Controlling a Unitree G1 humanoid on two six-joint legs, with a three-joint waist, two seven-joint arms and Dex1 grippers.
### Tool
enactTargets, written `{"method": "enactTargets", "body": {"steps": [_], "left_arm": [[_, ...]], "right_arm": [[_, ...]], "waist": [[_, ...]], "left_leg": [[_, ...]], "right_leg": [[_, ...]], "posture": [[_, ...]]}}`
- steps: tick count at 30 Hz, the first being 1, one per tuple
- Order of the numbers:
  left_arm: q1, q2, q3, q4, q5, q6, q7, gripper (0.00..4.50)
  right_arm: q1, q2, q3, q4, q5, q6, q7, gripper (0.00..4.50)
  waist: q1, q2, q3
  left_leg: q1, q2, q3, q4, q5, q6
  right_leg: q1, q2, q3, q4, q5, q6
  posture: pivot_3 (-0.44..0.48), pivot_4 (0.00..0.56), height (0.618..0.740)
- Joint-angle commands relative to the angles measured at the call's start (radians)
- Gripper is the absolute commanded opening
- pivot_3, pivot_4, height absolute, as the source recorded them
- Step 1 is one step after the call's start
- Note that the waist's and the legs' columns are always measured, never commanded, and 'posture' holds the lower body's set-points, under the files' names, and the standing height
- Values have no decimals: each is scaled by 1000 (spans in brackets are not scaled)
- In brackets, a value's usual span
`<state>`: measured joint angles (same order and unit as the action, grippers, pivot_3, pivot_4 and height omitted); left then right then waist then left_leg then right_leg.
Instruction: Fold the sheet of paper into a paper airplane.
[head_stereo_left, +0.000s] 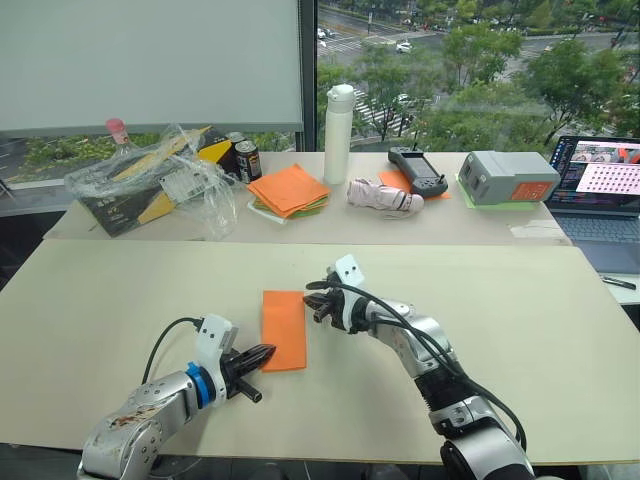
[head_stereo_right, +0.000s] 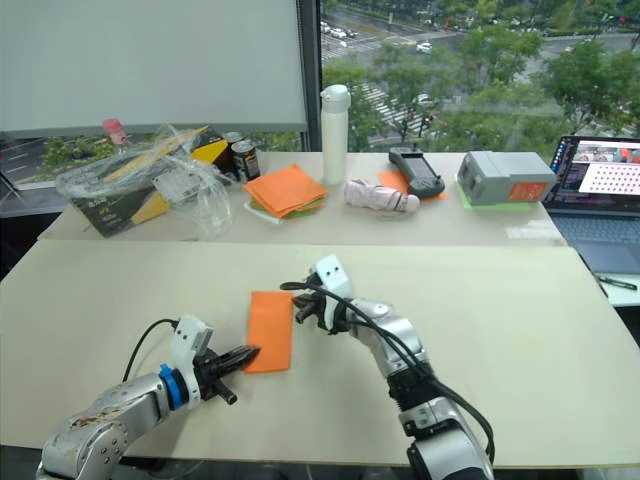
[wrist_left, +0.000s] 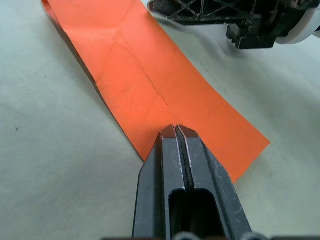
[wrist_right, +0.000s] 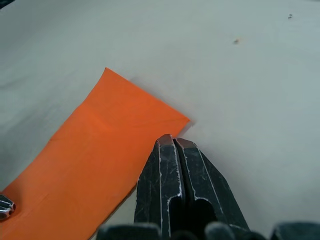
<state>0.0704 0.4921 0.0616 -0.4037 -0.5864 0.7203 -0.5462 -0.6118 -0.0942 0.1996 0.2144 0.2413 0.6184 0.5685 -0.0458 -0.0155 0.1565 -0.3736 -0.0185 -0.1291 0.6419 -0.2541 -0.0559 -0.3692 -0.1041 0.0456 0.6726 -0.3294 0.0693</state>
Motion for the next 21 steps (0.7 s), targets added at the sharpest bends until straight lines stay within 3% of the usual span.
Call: {"method": "enactTargets", "body": {"steps": [1,21], "left_arm": [[-1,7,-1,4,9,4,-2,0],[6,-7,-1,-3,11,4,6,0]], "right_arm": [[2,-2,8,-71,19,7,35,33],[82,-112,149,-197,-6,113,147,33]], "waist": [[0,0,0],[1,0,0]], "left_leg": [[0,0,0,0,0,0],[-1,0,0,0,0,0]], "right_leg": [[0,0,0,0,0,0],[0,0,0,-1,0,0]], "posture": [[0,150,740],[0,150,740]]}}
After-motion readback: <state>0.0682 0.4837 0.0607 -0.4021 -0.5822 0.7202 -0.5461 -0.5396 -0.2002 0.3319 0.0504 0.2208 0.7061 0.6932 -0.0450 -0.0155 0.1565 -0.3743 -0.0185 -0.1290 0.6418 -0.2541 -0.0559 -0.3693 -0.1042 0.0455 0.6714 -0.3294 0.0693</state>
